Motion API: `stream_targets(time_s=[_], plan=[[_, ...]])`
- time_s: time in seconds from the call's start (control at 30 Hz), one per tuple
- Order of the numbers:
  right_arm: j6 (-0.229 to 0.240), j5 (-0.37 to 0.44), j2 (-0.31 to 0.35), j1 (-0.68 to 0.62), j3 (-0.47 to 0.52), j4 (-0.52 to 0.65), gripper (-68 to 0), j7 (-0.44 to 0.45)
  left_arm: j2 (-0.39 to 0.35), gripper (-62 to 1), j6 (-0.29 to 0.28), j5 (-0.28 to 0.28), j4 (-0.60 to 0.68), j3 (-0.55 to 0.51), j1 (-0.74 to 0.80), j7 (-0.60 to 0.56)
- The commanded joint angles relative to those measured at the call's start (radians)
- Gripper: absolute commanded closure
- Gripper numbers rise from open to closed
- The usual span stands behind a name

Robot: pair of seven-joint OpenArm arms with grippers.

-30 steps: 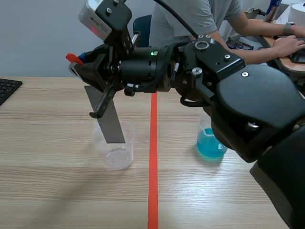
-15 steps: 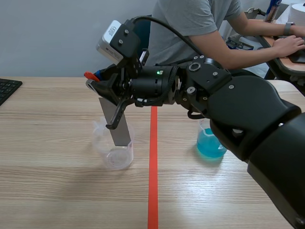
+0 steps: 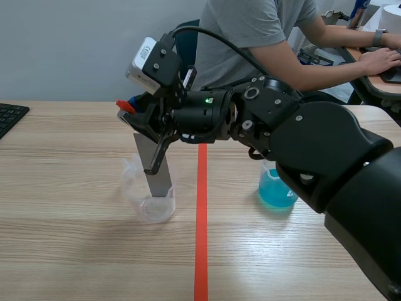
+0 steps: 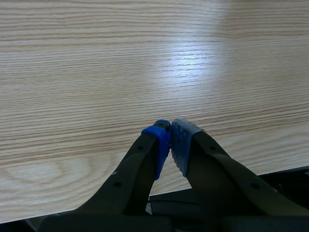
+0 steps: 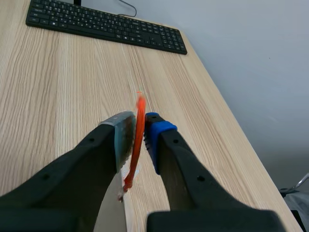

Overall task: Do the redox reaction experiment.
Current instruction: 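Put the plate into the left beaker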

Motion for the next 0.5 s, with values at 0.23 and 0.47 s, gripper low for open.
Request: stream_targets(time_s=[0.23, 0.47], plan=[[0.087, 0.011, -0.015, 0.014, -0.001, 0.012, -35.8, 0.039, 0.002, -4.4, -0.002, -0.004, 0.004, -0.007, 0.0, -0.007], [0.087, 0.013, -0.017, -0.043, -0.039, 0.068, -64.8, 0.113, 0.002, -4.4, -0.002, -0.004, 0.004, -0.007, 0.0, -0.007]])
